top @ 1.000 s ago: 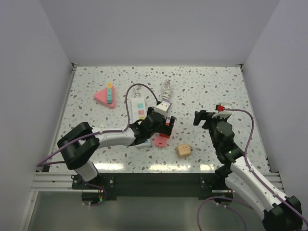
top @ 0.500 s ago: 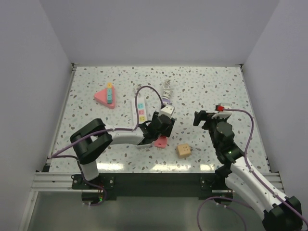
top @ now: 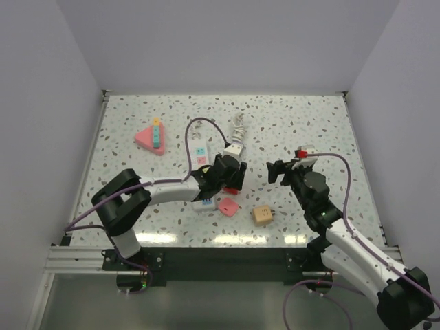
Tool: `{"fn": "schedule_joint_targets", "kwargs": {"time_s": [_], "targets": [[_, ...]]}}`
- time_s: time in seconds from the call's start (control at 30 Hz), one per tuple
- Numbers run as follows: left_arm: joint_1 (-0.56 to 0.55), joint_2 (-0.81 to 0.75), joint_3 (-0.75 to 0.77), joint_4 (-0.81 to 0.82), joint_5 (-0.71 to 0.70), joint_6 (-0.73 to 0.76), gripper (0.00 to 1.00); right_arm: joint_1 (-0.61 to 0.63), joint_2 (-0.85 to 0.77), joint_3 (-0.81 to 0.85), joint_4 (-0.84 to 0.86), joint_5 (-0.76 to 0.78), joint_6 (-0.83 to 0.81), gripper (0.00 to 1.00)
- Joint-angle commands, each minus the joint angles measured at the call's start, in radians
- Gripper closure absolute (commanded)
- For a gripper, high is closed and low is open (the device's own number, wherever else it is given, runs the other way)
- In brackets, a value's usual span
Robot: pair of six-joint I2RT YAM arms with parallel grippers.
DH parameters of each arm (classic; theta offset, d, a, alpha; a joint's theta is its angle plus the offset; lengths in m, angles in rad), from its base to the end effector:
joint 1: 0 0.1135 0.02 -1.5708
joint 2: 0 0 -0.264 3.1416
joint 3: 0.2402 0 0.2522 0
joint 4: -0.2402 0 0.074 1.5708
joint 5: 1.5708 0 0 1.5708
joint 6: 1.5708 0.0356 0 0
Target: Insert the plug
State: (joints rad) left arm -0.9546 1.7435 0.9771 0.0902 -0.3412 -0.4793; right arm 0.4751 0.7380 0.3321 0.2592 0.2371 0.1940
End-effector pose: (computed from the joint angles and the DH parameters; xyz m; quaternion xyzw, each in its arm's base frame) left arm 0.2220 -0.2929 0.1796 0.1378 0.8808 -0.1647 0.4219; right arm 0.1647 0.0753 0.2336 -0.0288 0.7551 0.1285 0.6422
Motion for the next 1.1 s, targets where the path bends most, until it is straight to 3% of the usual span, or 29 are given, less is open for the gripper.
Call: {"fn": "schedule_joint_targets", "kwargs": {"time_s": [0.0,0.17,0.4,0.63,1.07], "targets": [[0.076,-0.146,-0.006,0.046,0.042,-0.106,1.00,0.039,0.017,0.028,0.104,-0.055,-0.059,0.08],[0.143,-0.222,-0.008,0.048,0.076,-0.160,1.00,0.146,0.098,0.056,0.170,-0.067,-0.137,0.08],[0.197,-0.272,0.021,-0.013,0.126,-0.241,1.00,0.247,0.178,0.039,0.324,-0.225,-0.280,0.08],[0.208,-0.291,0.024,-0.026,0.189,-0.375,1.00,0.405,0.316,0.071,0.445,-0.061,-0.384,0.08],[0.208,-0.315,0.066,-0.139,0.214,-0.571,1.00,0.577,0.515,0.157,0.563,0.224,-0.554,0.08]]}}
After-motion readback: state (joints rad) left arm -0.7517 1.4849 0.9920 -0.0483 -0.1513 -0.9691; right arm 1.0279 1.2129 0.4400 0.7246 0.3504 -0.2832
